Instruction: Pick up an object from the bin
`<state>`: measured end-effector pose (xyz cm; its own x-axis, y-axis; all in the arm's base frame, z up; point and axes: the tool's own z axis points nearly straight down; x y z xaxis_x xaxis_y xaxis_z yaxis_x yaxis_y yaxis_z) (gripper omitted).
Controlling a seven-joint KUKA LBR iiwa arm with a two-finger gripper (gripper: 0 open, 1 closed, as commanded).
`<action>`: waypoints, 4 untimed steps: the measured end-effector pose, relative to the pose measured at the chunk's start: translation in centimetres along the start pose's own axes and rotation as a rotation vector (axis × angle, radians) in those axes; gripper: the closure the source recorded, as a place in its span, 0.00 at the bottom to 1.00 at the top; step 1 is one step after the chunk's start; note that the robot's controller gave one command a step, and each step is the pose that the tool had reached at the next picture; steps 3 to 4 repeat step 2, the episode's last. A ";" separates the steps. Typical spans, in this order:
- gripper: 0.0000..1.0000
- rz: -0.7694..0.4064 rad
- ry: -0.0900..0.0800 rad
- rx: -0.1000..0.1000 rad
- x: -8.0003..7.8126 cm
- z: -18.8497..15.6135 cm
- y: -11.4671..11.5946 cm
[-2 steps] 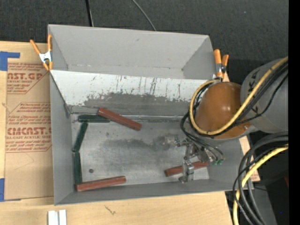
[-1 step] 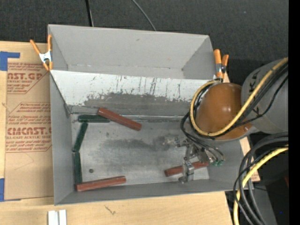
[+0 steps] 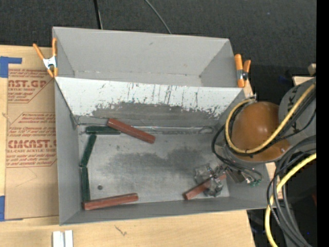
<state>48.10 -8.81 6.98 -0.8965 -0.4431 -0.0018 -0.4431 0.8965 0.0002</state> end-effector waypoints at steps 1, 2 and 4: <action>1.00 0.000 0.000 0.000 0.0 0.0 0.0; 1.00 -0.036 -0.005 0.004 -3.3 -17.6 -2.3; 1.00 -0.036 -0.005 0.004 -3.3 -17.6 -2.3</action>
Offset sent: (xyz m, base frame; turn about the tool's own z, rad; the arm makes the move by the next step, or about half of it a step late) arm 0.0378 -0.0070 0.1737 -0.0359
